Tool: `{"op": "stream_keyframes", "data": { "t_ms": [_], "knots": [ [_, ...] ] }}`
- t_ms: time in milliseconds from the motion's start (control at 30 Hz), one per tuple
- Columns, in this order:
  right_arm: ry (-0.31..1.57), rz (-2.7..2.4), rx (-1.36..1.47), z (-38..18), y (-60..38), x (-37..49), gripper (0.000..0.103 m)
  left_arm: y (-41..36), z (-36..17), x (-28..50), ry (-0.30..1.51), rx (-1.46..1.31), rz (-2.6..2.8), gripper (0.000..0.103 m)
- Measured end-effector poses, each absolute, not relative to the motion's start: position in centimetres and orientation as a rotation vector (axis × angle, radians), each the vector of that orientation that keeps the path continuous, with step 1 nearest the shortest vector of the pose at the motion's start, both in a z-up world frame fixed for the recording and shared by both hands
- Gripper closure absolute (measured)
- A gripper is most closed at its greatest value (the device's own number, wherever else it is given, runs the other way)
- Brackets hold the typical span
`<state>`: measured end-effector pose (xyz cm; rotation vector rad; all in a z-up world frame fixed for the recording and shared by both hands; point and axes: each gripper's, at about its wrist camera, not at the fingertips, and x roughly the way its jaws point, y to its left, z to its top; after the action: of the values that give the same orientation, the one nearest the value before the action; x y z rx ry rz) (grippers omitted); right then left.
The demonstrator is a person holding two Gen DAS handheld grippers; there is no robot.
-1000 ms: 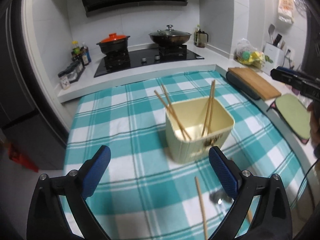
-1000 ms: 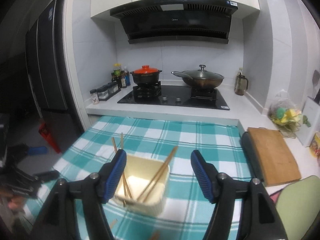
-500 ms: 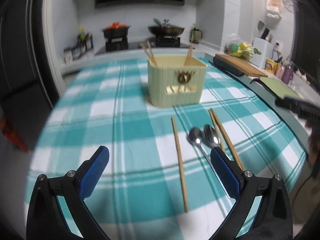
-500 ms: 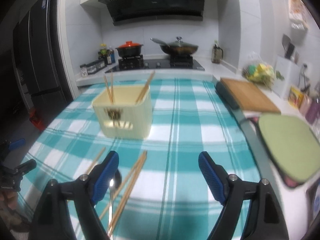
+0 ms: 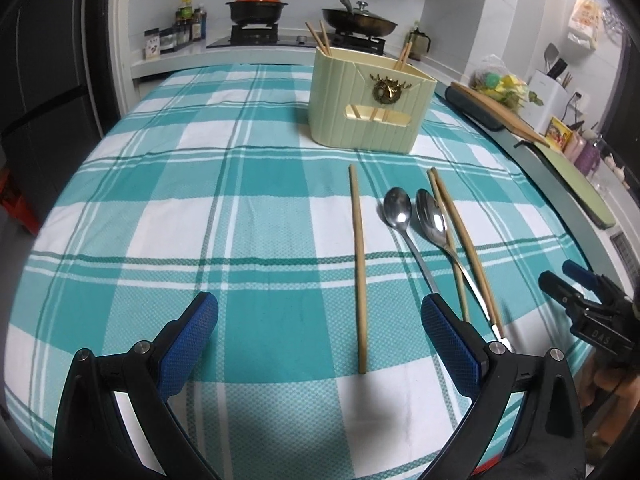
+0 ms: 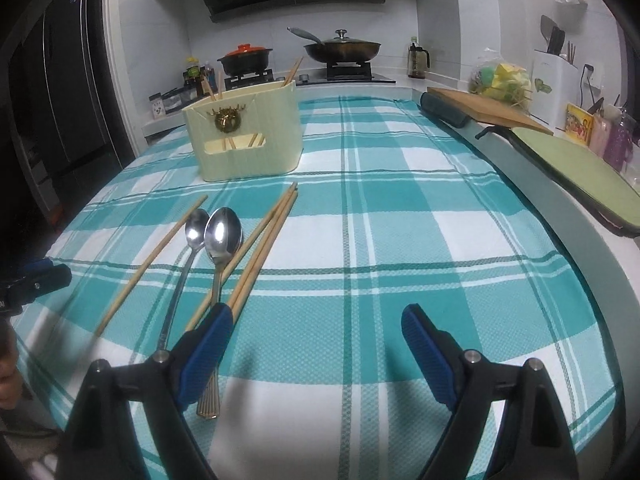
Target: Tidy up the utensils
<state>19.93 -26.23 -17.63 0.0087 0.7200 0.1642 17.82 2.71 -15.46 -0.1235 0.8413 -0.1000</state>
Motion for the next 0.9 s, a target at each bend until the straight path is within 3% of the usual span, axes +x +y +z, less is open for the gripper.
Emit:
{"op": "stream_keyframes", "data": {
  "t_ms": [233,600,900],
  "knots": [
    [0.777,0.15,0.037,-18.7,-26.4,21.6,0.017,2.8,-15.8,18.0,0.855,-0.172,-0.128,0.002],
    [0.899,0.237,0.051,-20.4,-22.6,28.1,0.056,3.8,-15.8,17.9,0.849,-0.218,-0.096,0.002],
    [0.92,0.221,-0.061,-20.9,-20.3,29.6,0.06,3.8,-16.7,18.4,0.884,-0.237,-0.099,0.002]
  ]
}}
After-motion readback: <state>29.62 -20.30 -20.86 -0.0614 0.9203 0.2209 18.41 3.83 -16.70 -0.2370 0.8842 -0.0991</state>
